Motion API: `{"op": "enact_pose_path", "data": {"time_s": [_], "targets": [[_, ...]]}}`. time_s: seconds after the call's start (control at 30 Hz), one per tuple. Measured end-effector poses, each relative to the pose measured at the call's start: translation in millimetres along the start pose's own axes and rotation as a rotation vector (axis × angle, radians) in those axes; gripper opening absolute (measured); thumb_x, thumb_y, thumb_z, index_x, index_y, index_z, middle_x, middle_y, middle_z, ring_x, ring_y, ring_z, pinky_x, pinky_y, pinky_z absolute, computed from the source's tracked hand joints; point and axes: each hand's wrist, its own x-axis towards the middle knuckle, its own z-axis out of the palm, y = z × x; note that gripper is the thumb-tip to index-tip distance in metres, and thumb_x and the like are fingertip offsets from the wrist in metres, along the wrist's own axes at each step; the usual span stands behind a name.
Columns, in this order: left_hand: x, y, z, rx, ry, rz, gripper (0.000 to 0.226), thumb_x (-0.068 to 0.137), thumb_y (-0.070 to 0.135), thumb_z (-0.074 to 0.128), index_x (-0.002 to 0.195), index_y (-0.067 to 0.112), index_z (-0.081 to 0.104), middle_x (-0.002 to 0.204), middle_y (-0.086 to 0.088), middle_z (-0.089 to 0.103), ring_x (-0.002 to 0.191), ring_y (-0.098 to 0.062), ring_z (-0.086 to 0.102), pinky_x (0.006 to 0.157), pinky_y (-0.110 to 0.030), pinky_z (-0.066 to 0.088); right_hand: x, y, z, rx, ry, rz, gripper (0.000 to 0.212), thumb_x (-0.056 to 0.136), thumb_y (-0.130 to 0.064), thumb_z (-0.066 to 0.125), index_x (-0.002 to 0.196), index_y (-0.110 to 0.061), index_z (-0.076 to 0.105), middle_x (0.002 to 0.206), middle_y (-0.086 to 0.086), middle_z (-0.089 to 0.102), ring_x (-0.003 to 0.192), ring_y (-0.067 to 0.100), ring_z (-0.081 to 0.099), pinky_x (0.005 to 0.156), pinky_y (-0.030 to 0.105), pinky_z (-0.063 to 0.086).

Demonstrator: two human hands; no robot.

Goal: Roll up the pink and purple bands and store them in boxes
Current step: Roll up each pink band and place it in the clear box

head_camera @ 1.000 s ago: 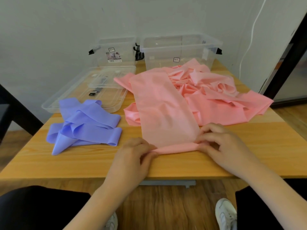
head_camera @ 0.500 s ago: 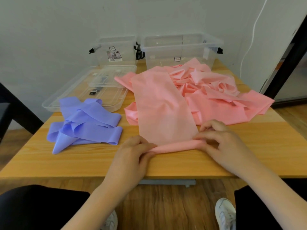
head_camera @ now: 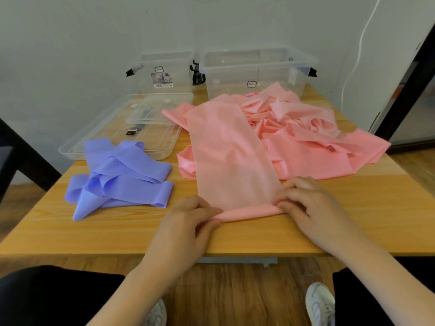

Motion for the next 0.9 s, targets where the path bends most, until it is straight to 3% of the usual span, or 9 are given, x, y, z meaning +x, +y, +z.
{"op": "enact_pose_path", "data": {"time_s": [0.1, 0.2, 0.33, 0.47, 0.57, 0.67, 0.77, 0.9], "targets": [[2, 2, -1, -0.059, 0.1, -0.057, 0.026, 0.08, 0.02, 0.056, 0.101, 0.015, 0.07, 0.084, 0.019, 0.057, 0.081, 0.014, 0.049, 0.074, 0.006, 0.031, 0, 0, -1, -0.045, -0.054, -0.009, 0.022, 0.076, -0.018, 0.072, 0.097, -0.024, 0.071, 0.093, -0.023, 0.052, 0.093, -0.001, 0.044, 0.085, 0.017, 0.032], [1, 2, -3, -0.081, 0.087, -0.051, 0.023, 0.079, 0.018, 0.057, 0.097, 0.017, 0.07, 0.085, 0.025, 0.056, 0.082, 0.025, 0.047, 0.073, 0.007, 0.031, 0, -1, -2, -0.018, -0.001, -0.006, 0.019, 0.081, -0.009, 0.066, 0.093, -0.024, 0.07, 0.086, -0.022, 0.056, 0.085, -0.002, 0.048, 0.08, 0.01, 0.033], [0, -1, 1, -0.045, 0.007, -0.021, 0.024, 0.074, 0.031, 0.063, 0.095, 0.021, 0.071, 0.096, 0.021, 0.054, 0.097, 0.007, 0.048, 0.08, 0.001, 0.033, -2, -3, -2, 0.077, 0.029, 0.079, 0.017, 0.084, -0.01, 0.061, 0.082, -0.026, 0.055, 0.082, -0.017, 0.057, 0.083, -0.008, 0.051, 0.069, 0.003, 0.034], [0, 1, 1, -0.057, 0.033, -0.023, 0.023, 0.082, 0.03, 0.056, 0.095, 0.019, 0.072, 0.09, 0.019, 0.059, 0.088, 0.009, 0.052, 0.076, 0.0, 0.036, -2, -4, -2, 0.027, -0.004, 0.057, 0.02, 0.082, -0.008, 0.064, 0.077, -0.026, 0.056, 0.082, -0.015, 0.054, 0.086, -0.005, 0.048, 0.071, 0.004, 0.033], [0, 5, -2, -0.093, 0.108, -0.074, 0.021, 0.085, 0.011, 0.063, 0.103, 0.018, 0.07, 0.087, 0.029, 0.055, 0.084, 0.025, 0.048, 0.074, 0.005, 0.033, -1, -4, -4, 0.04, -0.03, 0.071, 0.019, 0.08, -0.014, 0.068, 0.094, -0.026, 0.065, 0.095, -0.021, 0.052, 0.093, -0.005, 0.048, 0.079, -0.001, 0.029], [-2, 3, -1, -0.111, 0.12, -0.099, 0.029, 0.083, 0.004, 0.065, 0.106, 0.02, 0.068, 0.091, 0.031, 0.053, 0.086, 0.026, 0.047, 0.074, 0.005, 0.033, -2, -5, -1, 0.052, 0.047, 0.138, 0.036, 0.086, -0.016, 0.061, 0.122, -0.018, 0.059, 0.118, -0.018, 0.051, 0.104, -0.008, 0.043, 0.087, -0.003, 0.022], [-2, 3, 1, -0.083, 0.075, -0.055, 0.024, 0.082, 0.009, 0.065, 0.104, 0.018, 0.069, 0.096, 0.032, 0.052, 0.093, 0.022, 0.047, 0.08, 0.005, 0.031, -6, -12, 6, 0.085, 0.076, 0.203, 0.042, 0.094, -0.016, 0.048, 0.136, -0.02, 0.044, 0.135, -0.012, 0.043, 0.117, -0.007, 0.031, 0.097, 0.003, 0.016], [-1, 3, 5, -0.033, 0.052, -0.021, 0.024, 0.075, 0.018, 0.061, 0.097, 0.017, 0.072, 0.096, 0.017, 0.059, 0.096, 0.002, 0.051, 0.086, 0.003, 0.031, -10, -18, 11, 0.094, 0.029, 0.199, 0.046, 0.094, -0.011, 0.048, 0.136, -0.027, 0.042, 0.129, -0.024, 0.033, 0.121, -0.011, 0.026, 0.095, -0.005, 0.01]]}}
